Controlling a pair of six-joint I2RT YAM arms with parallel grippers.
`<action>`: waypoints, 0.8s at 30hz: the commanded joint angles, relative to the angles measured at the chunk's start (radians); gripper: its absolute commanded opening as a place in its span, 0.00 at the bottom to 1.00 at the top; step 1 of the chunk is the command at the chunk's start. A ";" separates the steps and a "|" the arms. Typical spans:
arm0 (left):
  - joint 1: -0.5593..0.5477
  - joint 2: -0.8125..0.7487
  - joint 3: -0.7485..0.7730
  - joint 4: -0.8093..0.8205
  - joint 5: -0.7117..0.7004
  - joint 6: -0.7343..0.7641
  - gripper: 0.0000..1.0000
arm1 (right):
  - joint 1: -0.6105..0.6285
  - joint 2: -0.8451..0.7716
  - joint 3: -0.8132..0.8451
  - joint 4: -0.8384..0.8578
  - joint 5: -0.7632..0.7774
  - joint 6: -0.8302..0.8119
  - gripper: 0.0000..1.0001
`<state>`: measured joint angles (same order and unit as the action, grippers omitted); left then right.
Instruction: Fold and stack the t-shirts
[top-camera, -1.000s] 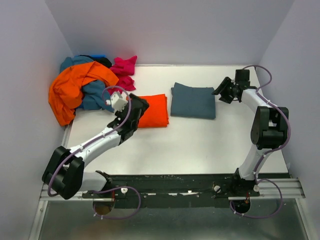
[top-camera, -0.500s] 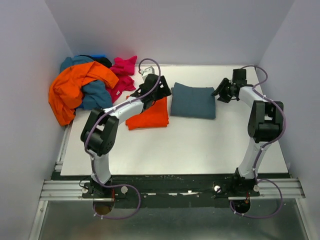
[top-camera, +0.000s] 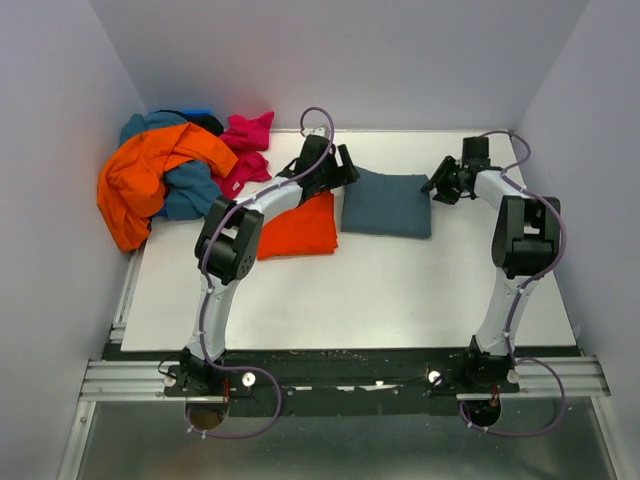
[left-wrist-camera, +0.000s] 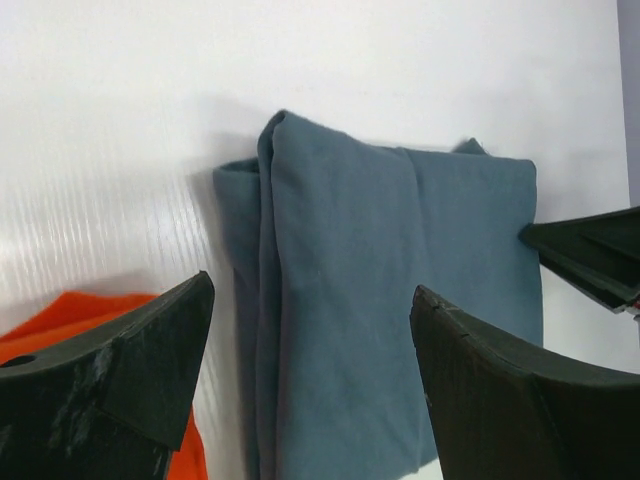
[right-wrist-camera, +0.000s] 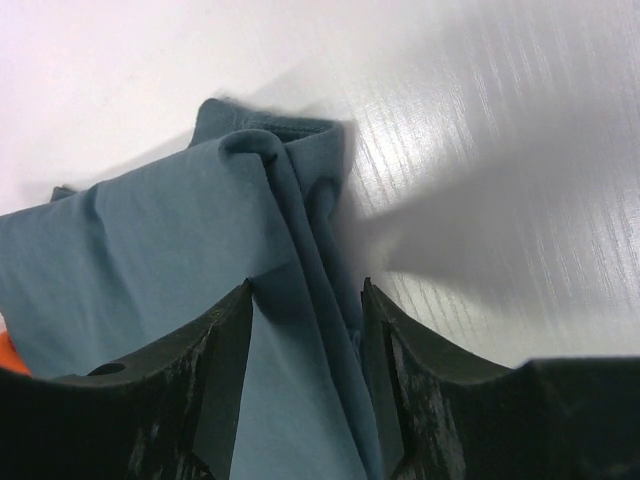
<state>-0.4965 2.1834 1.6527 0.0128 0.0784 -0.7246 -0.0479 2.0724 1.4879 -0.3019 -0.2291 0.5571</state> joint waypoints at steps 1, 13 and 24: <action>0.018 0.110 0.129 -0.075 0.077 0.004 0.86 | -0.006 0.031 0.044 -0.020 -0.001 0.004 0.56; 0.033 0.357 0.484 -0.280 0.109 -0.015 0.71 | -0.006 0.083 0.124 -0.086 -0.006 0.006 0.54; 0.058 0.407 0.492 -0.255 0.135 -0.073 0.58 | 0.032 0.198 0.339 -0.288 0.071 0.003 0.51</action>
<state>-0.4519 2.5492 2.1338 -0.2111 0.1802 -0.7715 -0.0349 2.2208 1.7382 -0.4690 -0.2153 0.5644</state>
